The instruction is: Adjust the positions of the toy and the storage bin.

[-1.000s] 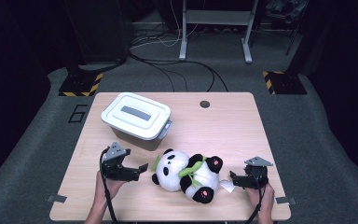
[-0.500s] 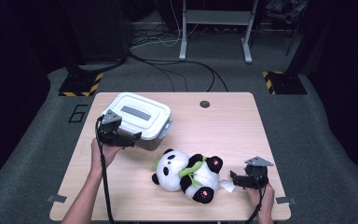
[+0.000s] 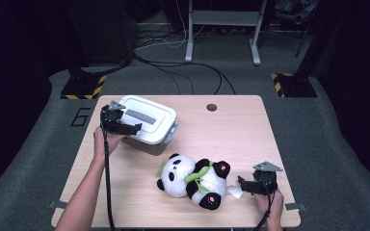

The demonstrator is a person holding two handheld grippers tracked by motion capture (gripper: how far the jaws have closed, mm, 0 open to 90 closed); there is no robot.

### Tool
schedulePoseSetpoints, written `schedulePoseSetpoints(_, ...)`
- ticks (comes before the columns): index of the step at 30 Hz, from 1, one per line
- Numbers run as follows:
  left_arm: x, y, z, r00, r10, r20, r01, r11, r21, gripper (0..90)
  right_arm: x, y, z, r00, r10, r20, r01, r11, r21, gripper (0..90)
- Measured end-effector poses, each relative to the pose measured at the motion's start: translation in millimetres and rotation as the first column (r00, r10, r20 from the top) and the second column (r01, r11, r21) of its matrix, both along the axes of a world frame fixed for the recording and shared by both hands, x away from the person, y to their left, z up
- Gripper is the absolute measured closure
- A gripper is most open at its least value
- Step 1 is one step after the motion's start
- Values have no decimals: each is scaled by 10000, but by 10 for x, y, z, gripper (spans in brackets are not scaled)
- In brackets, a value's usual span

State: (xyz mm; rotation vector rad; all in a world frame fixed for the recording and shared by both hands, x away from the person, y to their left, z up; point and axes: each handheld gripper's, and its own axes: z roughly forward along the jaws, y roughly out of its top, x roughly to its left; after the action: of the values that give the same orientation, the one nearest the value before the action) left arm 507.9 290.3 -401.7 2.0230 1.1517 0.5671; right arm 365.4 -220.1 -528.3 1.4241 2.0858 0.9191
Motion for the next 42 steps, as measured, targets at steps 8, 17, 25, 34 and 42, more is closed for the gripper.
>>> schedulePoseSetpoints(8,128,129,-4,10000,85,-45,-85,9999,-122,0,0,1,0,10000,13,11,-13,10000,1,107)
schedulePoseSetpoints(17,206,309,-20,9990,-116,-432,92,9984,-553,0,-3,2,0,10000,33,27,-33,10000,14,113)
schedulePoseSetpoints(25,148,226,-41,9993,-90,-370,63,9972,-740,0,-5,3,1,10000,33,34,-33,10000,-1,116)
schedulePoseSetpoints(34,-14,65,-71,9981,602,-114,-611,9935,-959,0,-8,3,1,10000,17,31,-17,10000,-24,118)
schedulePoseSetpoints(42,-68,-72,-63,9946,1024,-168,-1034,9910,-849,0,-9,3,1,10000,-1,40,1,10000,-31,119)
